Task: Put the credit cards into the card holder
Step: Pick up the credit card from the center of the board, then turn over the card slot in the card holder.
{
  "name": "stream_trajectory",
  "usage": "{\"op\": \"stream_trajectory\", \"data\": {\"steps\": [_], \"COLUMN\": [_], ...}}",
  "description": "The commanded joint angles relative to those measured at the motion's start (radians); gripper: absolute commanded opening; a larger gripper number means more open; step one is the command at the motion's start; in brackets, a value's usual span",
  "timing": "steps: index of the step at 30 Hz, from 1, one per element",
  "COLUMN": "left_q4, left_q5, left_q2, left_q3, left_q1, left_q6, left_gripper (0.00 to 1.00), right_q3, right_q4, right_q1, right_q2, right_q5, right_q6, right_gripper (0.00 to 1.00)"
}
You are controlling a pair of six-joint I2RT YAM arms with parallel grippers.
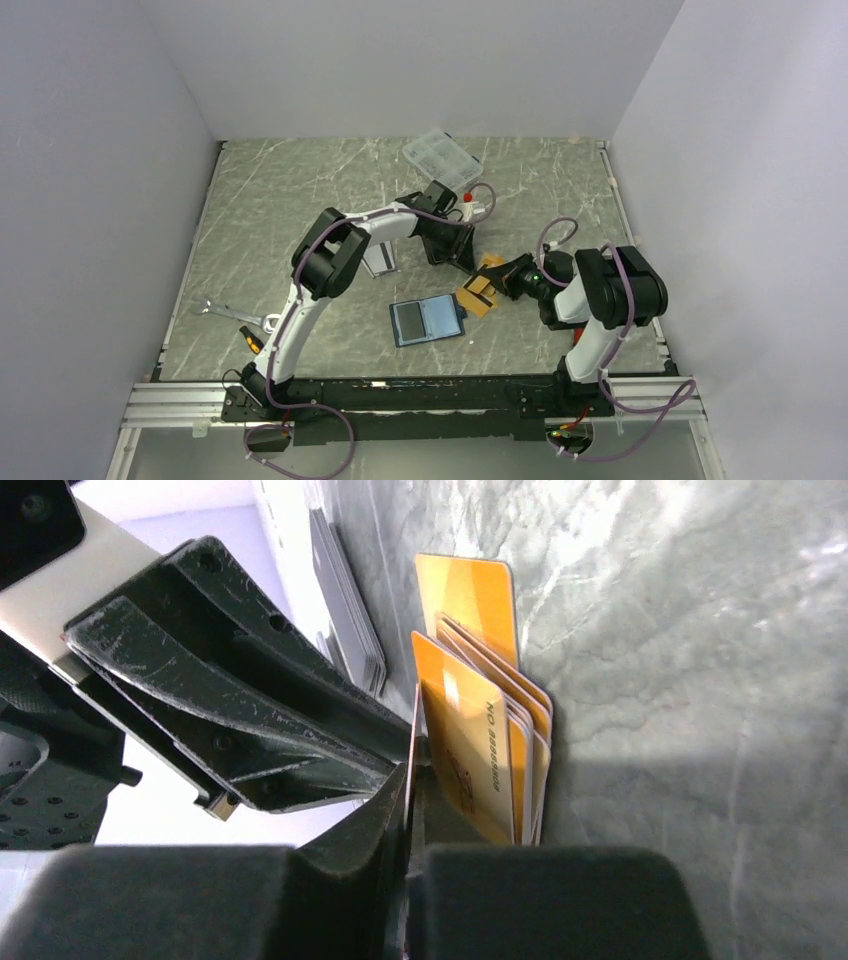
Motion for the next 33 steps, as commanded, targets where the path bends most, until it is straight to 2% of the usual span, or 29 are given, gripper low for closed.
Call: {"op": "stream_trajectory", "data": {"steps": [1, 3, 6, 7, 11, 14, 18, 22, 27, 33], "left_q4": [-0.104, -0.131, -0.193, -0.217, -0.352, -0.492, -0.564, -0.57, -0.491, -0.414], "left_q5": [0.068, 0.045, 0.039, 0.036, 0.045, 0.054, 0.039, -0.011, -0.124, -0.188], "left_q2": [-0.061, -0.106, -0.186, -0.215, -0.318, -0.366, -0.472, -0.583, -0.72, -0.723], "left_q3": [0.038, 0.05, 0.046, 0.035, -0.02, -0.087, -0.288, -0.424, -0.542, -0.627], "left_q1": [0.032, 0.061, 0.089, 0.098, 0.119, 0.13, 0.153, 0.186, 0.189, 0.166], "left_q6": [0.026, 0.057, 0.135, 0.162, 0.281, 0.483, 0.659, 0.732, 0.74, 0.727], "left_gripper": [0.24, 0.28, 0.48, 0.52, 0.56, 0.61, 0.64, 0.77, 0.8, 0.79], "right_q3": [0.044, 0.067, 0.094, 0.113, 0.22, 0.334, 0.384, 0.401, 0.404, 0.366], "right_q4": [-0.021, -0.105, -0.179, -0.234, -0.522, -0.779, -0.993, -1.116, -1.209, -1.245], "right_q1": [-0.002, -0.002, -0.003, -0.003, 0.044, 0.161, 0.293, 0.369, 0.436, 0.464], "right_q2": [-0.087, -0.135, -0.2, -0.227, -0.368, -0.445, -0.492, -0.506, -0.497, -0.531], "right_q5": [0.063, 0.072, 0.074, 0.073, 0.097, 0.169, 0.227, 0.235, 0.302, 0.348], "right_q6": [-0.047, -0.088, -0.125, -0.147, -0.301, -0.452, -0.56, -0.627, -0.672, -0.682], "right_gripper": [0.0, 0.0, 0.0, 0.0, 0.0, 0.0, 0.0, 0.0, 0.0, 0.0]}}
